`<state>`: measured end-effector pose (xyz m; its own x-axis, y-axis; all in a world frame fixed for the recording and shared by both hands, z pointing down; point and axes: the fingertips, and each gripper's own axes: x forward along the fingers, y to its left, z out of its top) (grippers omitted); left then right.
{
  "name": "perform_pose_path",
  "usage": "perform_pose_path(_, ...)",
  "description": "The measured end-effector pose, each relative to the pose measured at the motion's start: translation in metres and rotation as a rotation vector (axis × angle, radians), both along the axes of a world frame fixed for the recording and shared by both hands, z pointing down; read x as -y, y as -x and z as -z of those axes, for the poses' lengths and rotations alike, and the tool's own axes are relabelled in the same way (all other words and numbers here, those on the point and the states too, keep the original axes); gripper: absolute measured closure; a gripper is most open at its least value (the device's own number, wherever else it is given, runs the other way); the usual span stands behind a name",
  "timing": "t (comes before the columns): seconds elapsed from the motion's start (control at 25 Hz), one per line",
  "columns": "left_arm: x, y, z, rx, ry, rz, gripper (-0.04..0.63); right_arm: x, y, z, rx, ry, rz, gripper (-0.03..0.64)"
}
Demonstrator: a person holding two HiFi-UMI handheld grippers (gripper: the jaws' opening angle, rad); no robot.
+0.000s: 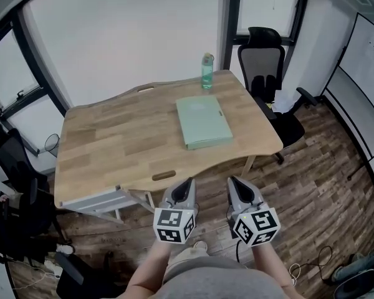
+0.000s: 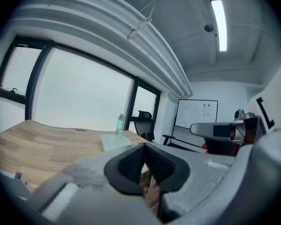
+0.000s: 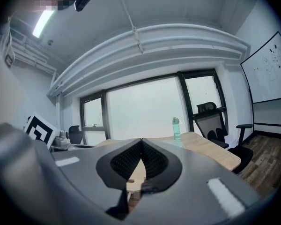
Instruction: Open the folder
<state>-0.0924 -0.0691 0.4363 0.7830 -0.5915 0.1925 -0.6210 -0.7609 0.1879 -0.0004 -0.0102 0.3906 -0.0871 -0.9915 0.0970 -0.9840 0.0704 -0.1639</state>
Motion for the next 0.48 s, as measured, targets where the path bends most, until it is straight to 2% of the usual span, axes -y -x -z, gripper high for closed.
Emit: perform_pose_path(0.48,0.056,-0.013,-0.012,0.018,0.009,-0.006,0.592,0.06,-0.015,-0.002,-0.012,0.001,0.01,0.618)
